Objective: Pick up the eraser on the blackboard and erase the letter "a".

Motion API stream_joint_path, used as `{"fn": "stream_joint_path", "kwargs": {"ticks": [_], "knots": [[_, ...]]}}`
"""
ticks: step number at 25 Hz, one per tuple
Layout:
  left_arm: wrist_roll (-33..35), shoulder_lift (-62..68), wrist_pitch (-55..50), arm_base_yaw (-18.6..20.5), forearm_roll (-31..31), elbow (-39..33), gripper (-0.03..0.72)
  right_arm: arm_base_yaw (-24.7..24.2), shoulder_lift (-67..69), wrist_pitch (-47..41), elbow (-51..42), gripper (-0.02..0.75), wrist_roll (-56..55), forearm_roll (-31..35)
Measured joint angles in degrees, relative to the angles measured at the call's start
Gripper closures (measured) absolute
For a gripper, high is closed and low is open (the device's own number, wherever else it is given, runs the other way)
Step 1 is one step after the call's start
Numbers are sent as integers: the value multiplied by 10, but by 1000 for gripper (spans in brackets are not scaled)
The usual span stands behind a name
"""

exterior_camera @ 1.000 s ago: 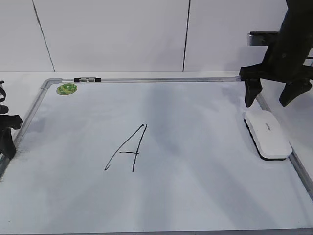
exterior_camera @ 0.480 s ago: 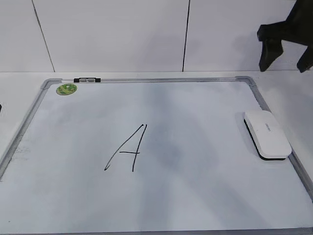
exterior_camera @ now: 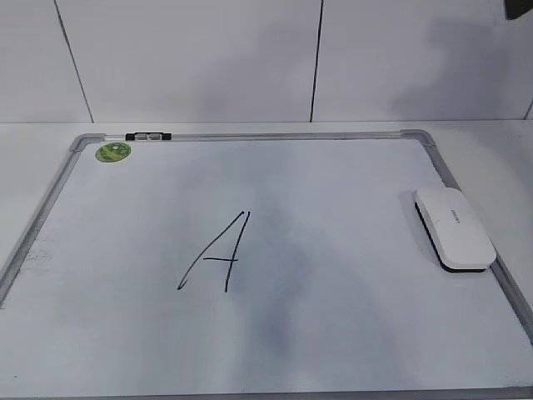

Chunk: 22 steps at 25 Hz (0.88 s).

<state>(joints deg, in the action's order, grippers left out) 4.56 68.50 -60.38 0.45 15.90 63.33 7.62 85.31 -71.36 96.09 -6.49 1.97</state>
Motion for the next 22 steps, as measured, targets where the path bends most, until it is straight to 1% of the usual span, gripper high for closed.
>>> {"fn": "stream_joint_path", "kwargs": {"ticks": [4, 8, 12, 15, 18, 22], "knots": [[0, -54, -30, -14, -7, 0, 328, 0, -84, -1, -52, 209, -2, 1], [-1, -115, -66, -14, -14, -1, 328, 0, -162, -4, -139, 210, -2, 1], [-11, -179, -97, -14, -14, -1, 345, 0, -238, -5, -220, 210, -4, 1], [-14, -229, -110, -14, -15, -1, 358, 11, -297, -5, -273, 210, -7, 3], [-15, -276, -118, -14, -15, -1, 365, 27, -353, -6, -313, 211, -7, 7], [-15, -323, -122, -14, -15, -1, 369, 29, -430, -7, -354, 212, -16, 12]]}}
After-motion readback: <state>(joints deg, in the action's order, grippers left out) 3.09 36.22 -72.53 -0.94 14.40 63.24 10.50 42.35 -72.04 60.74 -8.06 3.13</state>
